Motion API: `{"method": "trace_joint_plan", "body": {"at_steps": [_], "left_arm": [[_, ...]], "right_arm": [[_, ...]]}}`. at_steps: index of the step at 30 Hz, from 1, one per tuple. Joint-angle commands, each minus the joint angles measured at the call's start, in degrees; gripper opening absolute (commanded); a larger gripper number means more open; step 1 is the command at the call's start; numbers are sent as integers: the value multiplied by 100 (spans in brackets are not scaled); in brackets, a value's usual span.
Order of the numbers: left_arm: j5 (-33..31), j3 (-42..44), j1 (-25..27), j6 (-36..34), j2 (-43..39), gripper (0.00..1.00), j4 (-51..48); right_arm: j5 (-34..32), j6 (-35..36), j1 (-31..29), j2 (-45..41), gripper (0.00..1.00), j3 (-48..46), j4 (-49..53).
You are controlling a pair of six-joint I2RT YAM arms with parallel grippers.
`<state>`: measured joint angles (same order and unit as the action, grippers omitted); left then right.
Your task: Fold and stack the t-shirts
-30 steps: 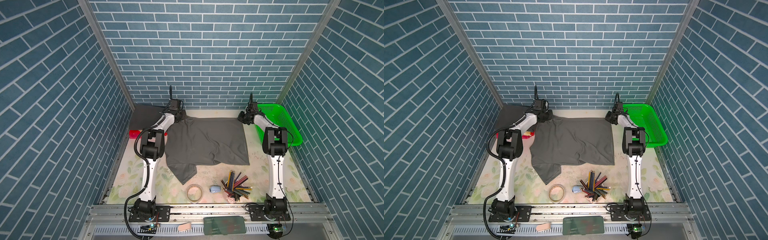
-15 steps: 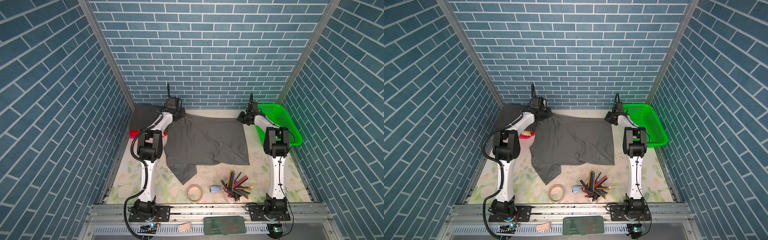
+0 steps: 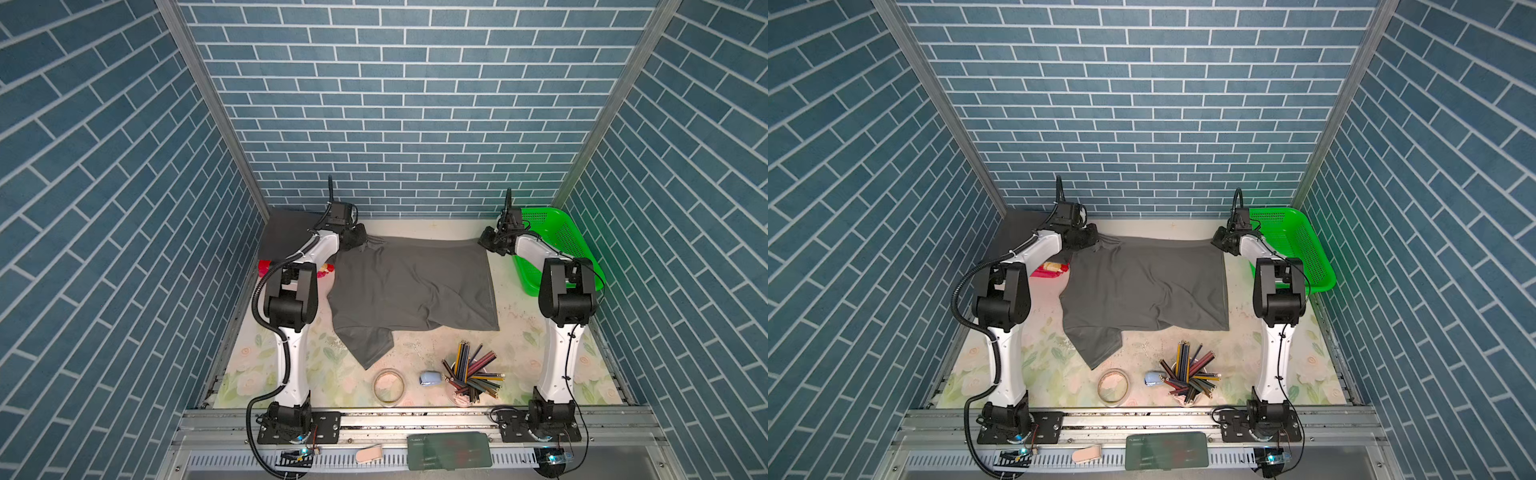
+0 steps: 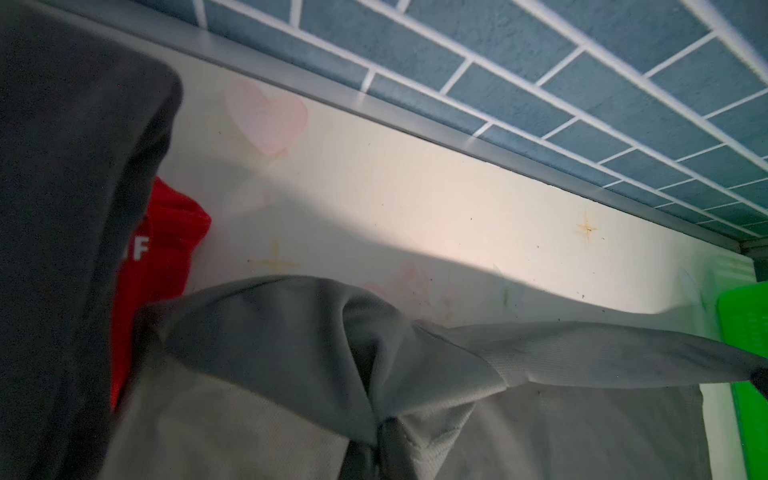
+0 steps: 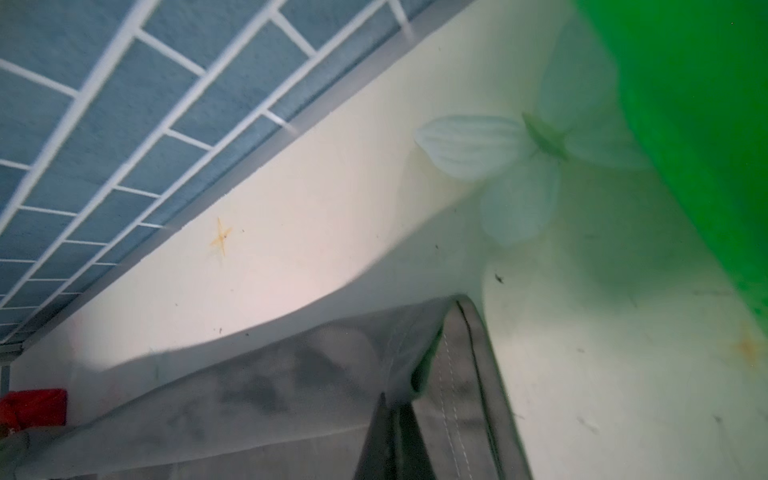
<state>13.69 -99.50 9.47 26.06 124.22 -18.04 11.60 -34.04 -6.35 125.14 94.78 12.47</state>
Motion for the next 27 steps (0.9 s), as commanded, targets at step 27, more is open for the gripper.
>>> {"method": "trace_joint_plan", "body": {"at_steps": [27], "left_arm": [[1707, 2111, -253, 590, -1566, 0, 135]], "right_arm": [[34, 84, -15, -1809, 0, -2234, -477]]}}
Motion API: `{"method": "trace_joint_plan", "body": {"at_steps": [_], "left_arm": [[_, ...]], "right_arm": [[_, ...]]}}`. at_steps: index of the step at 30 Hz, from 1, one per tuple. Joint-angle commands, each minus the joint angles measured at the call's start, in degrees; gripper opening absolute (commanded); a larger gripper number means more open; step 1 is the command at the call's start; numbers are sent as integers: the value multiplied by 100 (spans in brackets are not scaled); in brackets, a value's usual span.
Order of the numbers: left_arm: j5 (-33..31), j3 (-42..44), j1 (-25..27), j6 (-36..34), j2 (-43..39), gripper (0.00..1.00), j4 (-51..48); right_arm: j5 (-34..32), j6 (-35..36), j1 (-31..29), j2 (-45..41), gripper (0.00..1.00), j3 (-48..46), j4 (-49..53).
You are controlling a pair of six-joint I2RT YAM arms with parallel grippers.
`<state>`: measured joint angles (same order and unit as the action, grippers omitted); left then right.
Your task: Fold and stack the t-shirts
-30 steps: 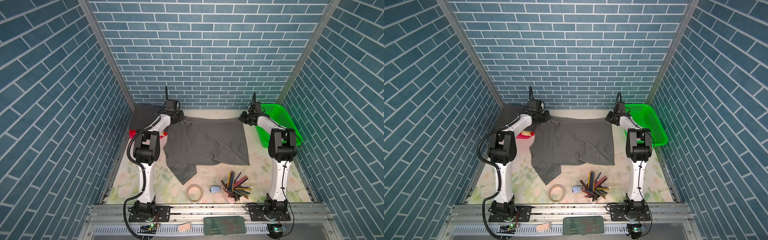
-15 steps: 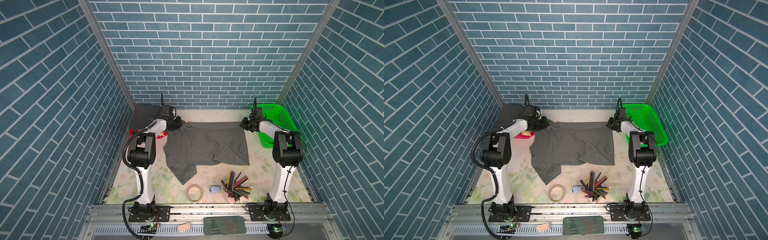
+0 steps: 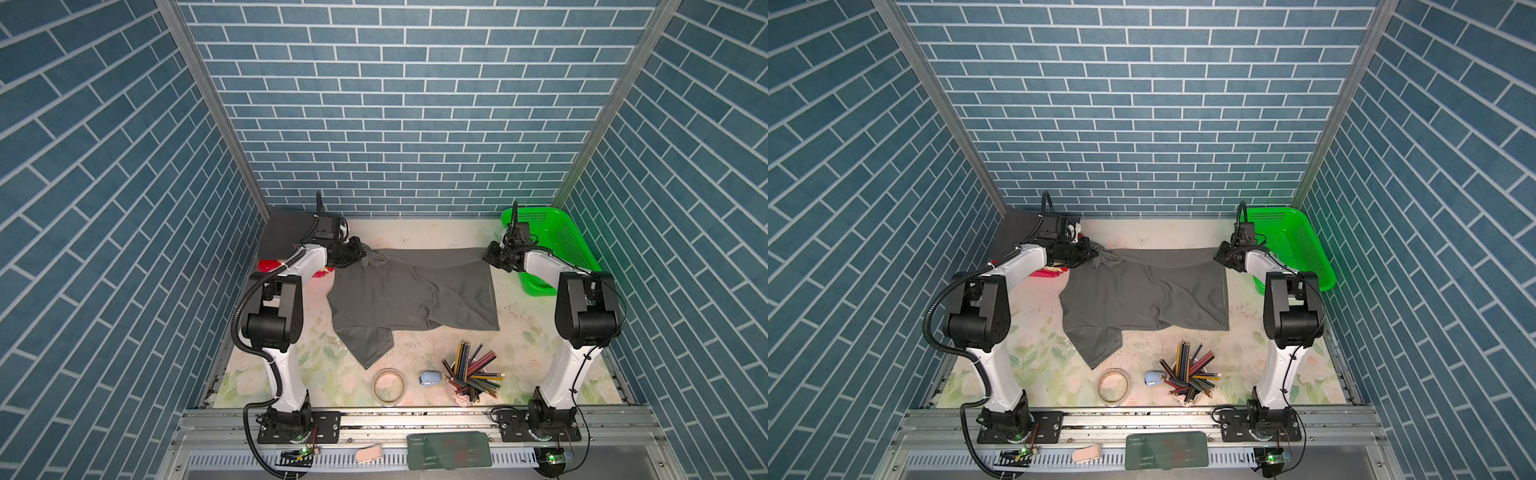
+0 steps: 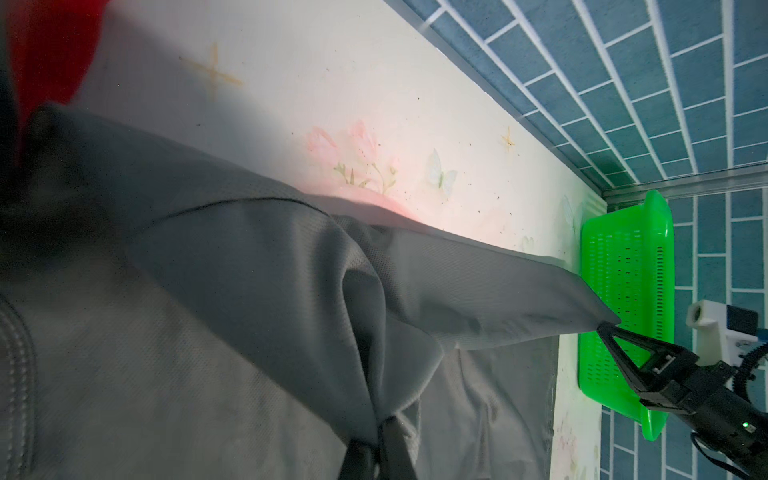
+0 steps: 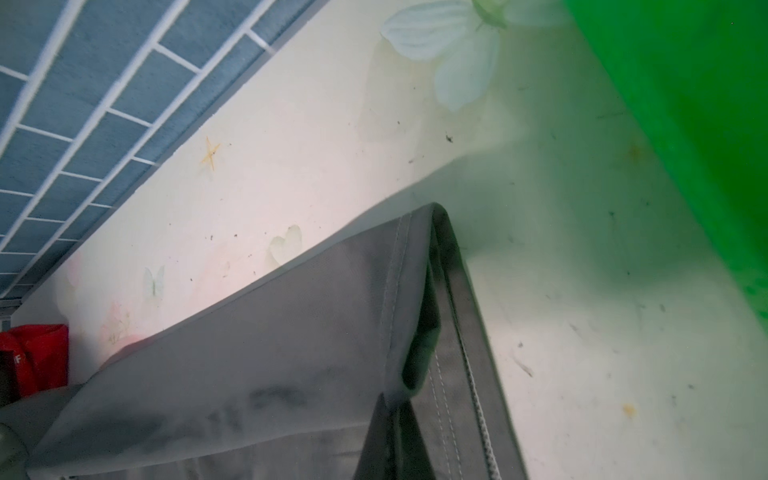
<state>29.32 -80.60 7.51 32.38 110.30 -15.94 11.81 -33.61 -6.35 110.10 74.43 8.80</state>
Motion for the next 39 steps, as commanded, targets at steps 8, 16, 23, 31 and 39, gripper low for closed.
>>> {"method": "trace_joint_plan", "body": {"at_steps": [8, 16, 23, 31, 39], "left_arm": [[206, 1005, -123, -114, -263, 0, 129], [308, 1152, -166, -41, -140, 0, 274], [509, 1190, -173, 110, -172, 0, 390], [481, 1332, -179, 190, 0, 0, 506], [398, 1358, -189, 104, -151, 15, 299]], "right_arm": [[73, -49, -59, -297, 0, -766, -396], [-19, -7, -59, -179, 0, -841, -425], [-38, 80, 28, -192, 0, -519, -231], [6, 73, 28, -88, 0, -713, -328], [-21, 151, 37, 71, 7, -772, -331]]}}
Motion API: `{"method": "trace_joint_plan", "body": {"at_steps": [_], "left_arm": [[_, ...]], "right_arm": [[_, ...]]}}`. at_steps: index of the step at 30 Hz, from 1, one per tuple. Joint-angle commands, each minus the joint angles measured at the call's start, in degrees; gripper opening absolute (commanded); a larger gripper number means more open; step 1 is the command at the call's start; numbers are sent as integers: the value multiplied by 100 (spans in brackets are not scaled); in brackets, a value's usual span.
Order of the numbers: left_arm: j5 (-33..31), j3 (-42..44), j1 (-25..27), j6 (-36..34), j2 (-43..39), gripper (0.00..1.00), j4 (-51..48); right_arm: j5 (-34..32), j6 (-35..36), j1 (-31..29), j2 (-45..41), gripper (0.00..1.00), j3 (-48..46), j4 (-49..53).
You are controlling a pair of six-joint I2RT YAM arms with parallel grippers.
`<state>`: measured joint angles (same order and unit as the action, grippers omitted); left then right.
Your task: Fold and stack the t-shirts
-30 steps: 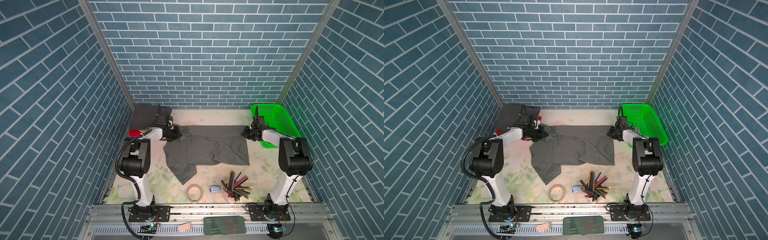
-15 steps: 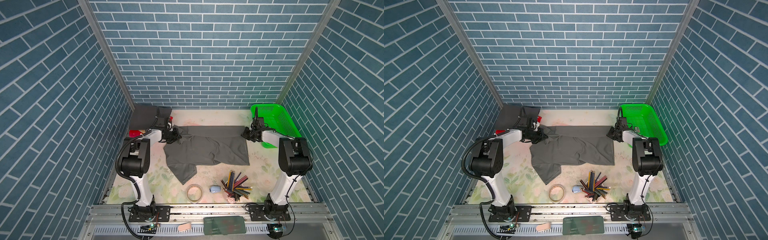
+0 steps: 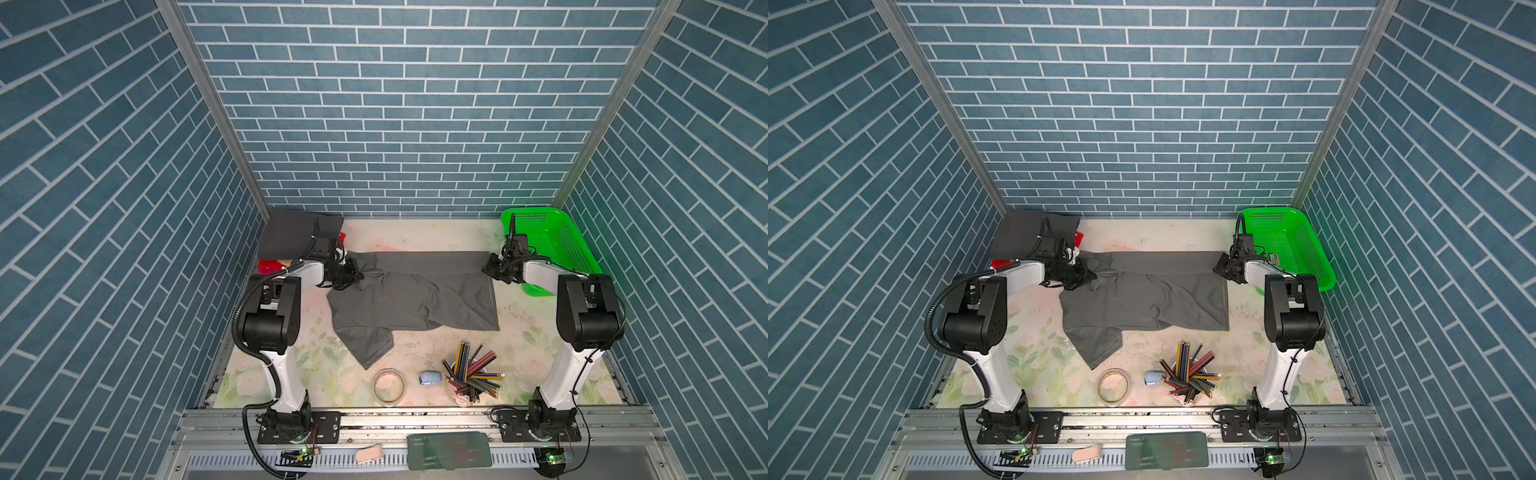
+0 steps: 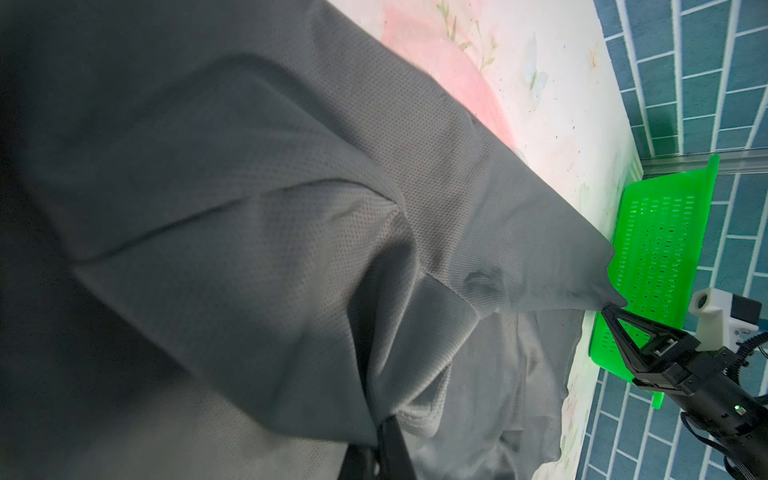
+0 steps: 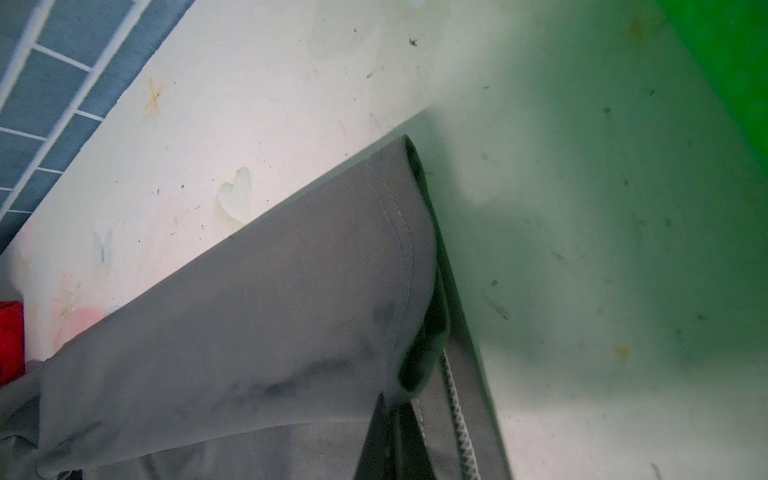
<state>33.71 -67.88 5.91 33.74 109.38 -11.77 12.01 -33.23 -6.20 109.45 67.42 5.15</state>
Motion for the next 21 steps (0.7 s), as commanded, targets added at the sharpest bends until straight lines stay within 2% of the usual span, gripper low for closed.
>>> {"method": "trace_joint_plan", "body": {"at_steps": [1, 2, 3, 4, 6, 11, 12, 16, 17, 21], "left_arm": [[-99, 86, -23, -65, -112, 34, -223], [-188, 97, -33, -93, -177, 49, -326], [-257, 82, -38, -119, -238, 55, -423], [-329, 74, -53, -154, -311, 66, -517], [-460, 12, -96, -220, -468, 73, -689], [-1124, -446, -306, -500, -677, 77, -1174], [-1168, -557, -353, -516, -661, 77, -1217], [-1268, -1060, -335, -421, -526, 81, -1291], [-1185, -1168, -276, -361, -466, 85, -1216], [-1172, -1791, 75, -216, 32, 86, -1165]], "right_arm": [[-33, 132, 20, 136, 12, -71, 37], [-32, 162, 18, 118, 17, -63, 55], [-36, 187, 13, 106, 19, -42, 80], [-66, 225, -3, 74, 22, -6, 140], [-172, 311, -35, -20, 28, 97, 265], [-506, 490, -113, -328, 52, 334, 619], [-591, 529, -134, -382, 55, 370, 672], [-1003, 689, -222, -528, 76, 562, 903], [-1041, 720, -224, -507, 77, 613, 908], [-1073, 756, -236, -233, 86, 918, 935]]}}
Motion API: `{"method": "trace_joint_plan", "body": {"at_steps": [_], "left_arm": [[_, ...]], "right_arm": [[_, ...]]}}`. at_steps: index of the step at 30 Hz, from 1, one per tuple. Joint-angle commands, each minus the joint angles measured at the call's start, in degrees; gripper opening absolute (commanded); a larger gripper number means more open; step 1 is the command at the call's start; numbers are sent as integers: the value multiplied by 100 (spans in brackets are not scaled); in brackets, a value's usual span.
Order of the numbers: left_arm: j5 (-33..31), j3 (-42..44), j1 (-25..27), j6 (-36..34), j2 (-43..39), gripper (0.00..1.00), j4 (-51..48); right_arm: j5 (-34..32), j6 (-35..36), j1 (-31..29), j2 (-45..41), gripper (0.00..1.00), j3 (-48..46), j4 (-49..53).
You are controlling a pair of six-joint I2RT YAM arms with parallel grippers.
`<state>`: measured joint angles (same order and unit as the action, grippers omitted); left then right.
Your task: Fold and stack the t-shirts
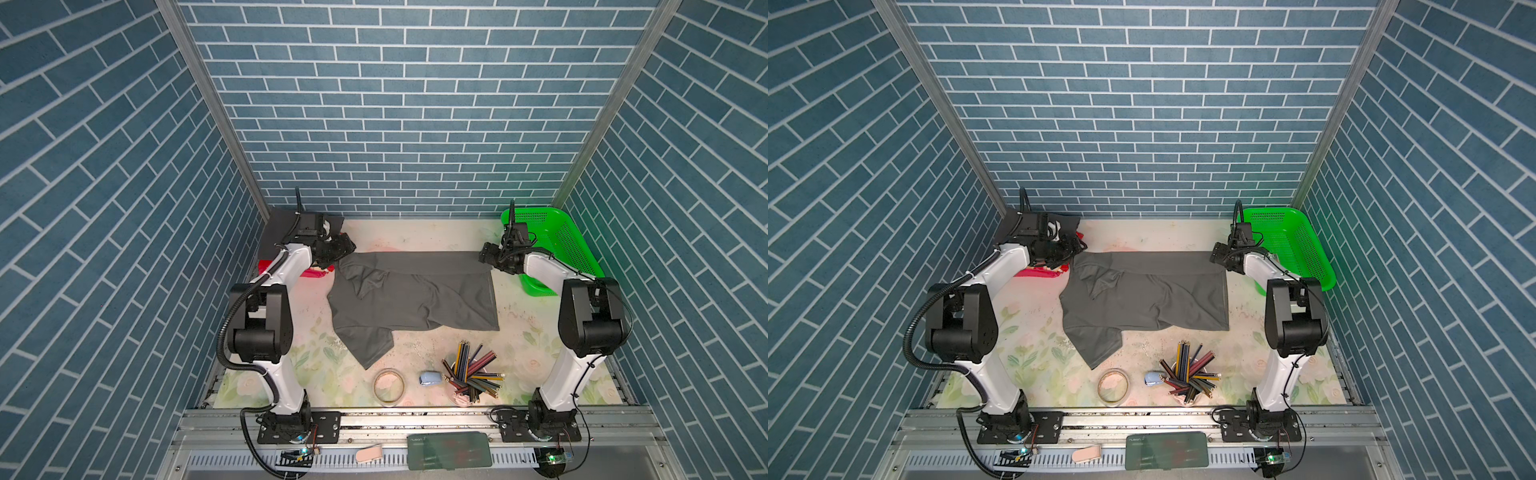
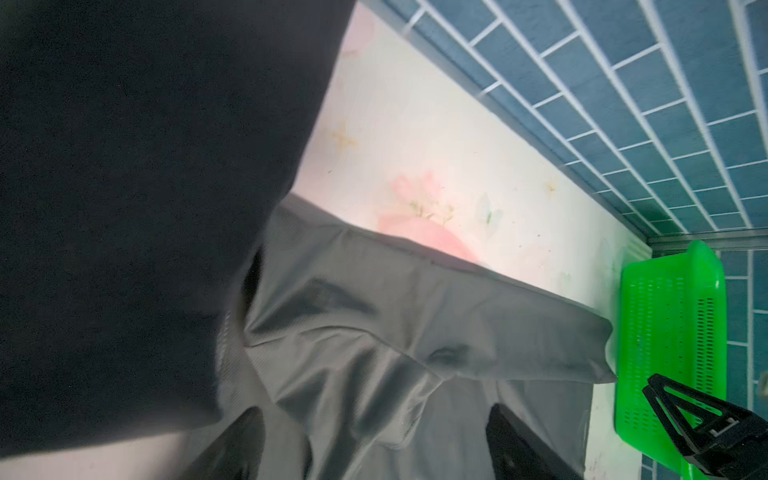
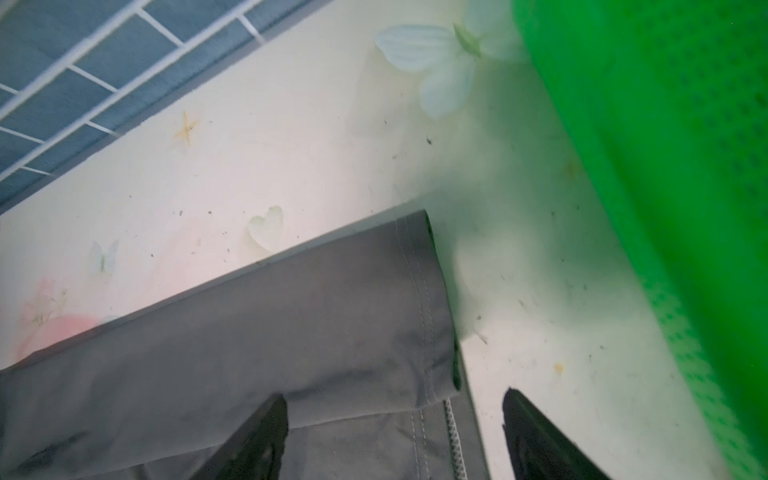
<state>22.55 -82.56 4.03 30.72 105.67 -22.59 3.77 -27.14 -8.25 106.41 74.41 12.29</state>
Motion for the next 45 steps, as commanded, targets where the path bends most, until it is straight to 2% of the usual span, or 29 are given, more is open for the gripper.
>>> {"method": "trace_joint_plan", "body": {"at_steps": [1, 8, 19, 24, 28, 31, 36, 39, 45], "left_arm": [[4, -475, 332, 132, 593, 86, -83], [-220, -757, 476, 291, 1206, 86, 141], [-281, -206, 329, 177, 1398, 86, 305], [-238, -103, 318, 156, 1520, 86, 368], [-203, -87, 326, 195, 1562, 86, 393], [-92, -33, 384, 275, 1560, 86, 486], [95, -15, 562, 346, 1581, 86, 553], [-9, 42, 520, 266, 1591, 86, 470], [-286, 244, 270, 86, 1477, 86, 295]], "right_arm": [[-247, 162, -27, 159, 86, 283, 170], [-285, 365, -16, 1201, 86, 1341, 414], [-219, 512, -10, 2049, 69, 1807, 414], [-210, 494, 15, 2281, 47, 1857, 379], [-347, 446, 93, 2353, 13, 2052, 476], [-495, 462, 178, 2464, 0, 2455, 704], [-636, 554, 271, 2848, 0, 3336, 1152], [-670, 614, 271, 3053, 0, 3705, 1305], [-904, 693, 305, 3210, 0, 3923, 1329]]}}
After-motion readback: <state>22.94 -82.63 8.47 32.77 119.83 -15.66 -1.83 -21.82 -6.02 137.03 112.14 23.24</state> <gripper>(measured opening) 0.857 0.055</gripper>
